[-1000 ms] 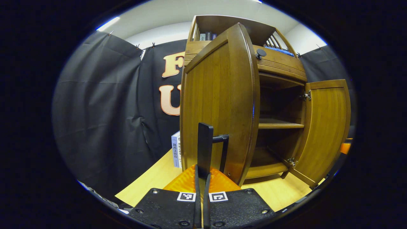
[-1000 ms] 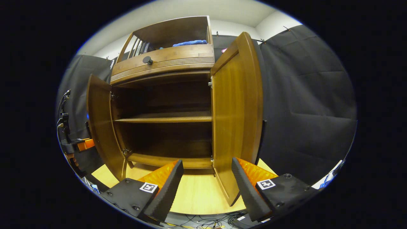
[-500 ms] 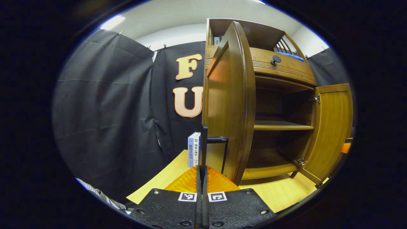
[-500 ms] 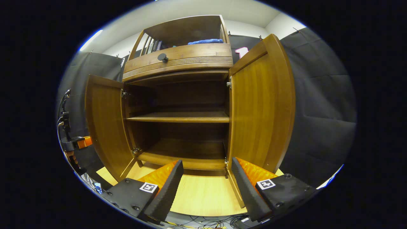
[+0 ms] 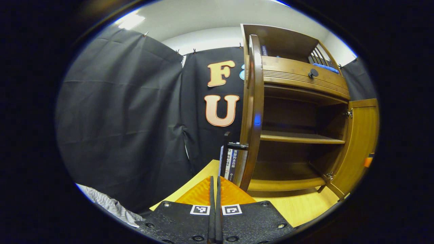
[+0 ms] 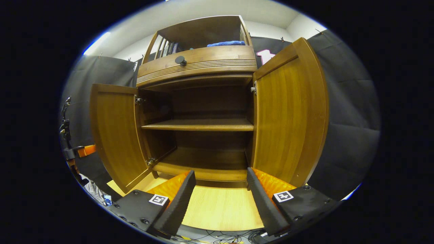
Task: Open the right door of the double-door shoe cabinet with the right hand, and open the left door with the left hand.
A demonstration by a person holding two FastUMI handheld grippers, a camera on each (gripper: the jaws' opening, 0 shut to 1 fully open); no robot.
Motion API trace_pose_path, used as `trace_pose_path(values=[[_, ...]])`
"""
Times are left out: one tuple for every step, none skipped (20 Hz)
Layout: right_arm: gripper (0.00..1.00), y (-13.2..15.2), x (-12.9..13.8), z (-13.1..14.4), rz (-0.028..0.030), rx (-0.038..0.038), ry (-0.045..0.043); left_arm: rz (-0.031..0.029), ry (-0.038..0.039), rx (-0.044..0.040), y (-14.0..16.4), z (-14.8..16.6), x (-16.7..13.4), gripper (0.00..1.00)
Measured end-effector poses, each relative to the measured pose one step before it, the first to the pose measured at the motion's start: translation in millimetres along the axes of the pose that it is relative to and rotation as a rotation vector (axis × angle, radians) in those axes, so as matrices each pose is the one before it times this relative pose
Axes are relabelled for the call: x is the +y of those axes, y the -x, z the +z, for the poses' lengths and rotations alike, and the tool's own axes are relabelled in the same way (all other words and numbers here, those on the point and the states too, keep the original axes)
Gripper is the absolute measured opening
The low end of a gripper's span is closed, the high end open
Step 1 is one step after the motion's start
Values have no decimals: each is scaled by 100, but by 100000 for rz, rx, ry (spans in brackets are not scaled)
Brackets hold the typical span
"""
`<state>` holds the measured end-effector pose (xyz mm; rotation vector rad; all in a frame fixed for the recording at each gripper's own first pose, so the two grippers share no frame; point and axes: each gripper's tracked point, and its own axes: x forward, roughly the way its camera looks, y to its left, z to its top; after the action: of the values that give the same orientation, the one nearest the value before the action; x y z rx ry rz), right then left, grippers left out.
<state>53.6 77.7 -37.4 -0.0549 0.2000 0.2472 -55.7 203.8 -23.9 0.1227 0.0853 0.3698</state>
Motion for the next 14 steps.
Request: trace_pose_path(values=[[89,-19,-64,-41,-505,-68,-39,-367,1007,554,716,23,414,0],[98,-133,-110,95,-537,-177,-3,-600,778,879,597,56,306,0],[98,-66,-56,138,-489,-196,56,-947,975,774,581,127,-114,0],[98,29,-82,97,-513,-393,24,-1083,1308,556,690,29,-382,0],[98,-104,-105,143,-401,-357,188,-1336,1299,178,383,129,-654,0],[98,76,-45,236,-559,-372,352,-1188,1005,-172,400,340,-487,0],[98,83,-125,56,-545,-288,332,-518,557,-328,259,235,-542,2],[98,43,-91,105,-312,-198,249,-232,52,-350,255,314,-468,3],[97,-7,-145,15,-526,88,311,-794,-203,-158,167,257,-473,5],[97,-10,-311,11,-1090,188,401,-930,-382,23,252,220,-571,0],[91,98,-307,-37,-1062,144,333,-551,-432,453,232,47,-571,0],[94,93,-276,113,-923,49,112,-417,-366,466,-201,-79,-414,0],[97,129,-236,139,-853,-204,-115,-963,-422,17,-365,22,-403,0],[100,104,-237,178,-831,-130,-216,-1375,-127,-539,84,409,-759,16]])
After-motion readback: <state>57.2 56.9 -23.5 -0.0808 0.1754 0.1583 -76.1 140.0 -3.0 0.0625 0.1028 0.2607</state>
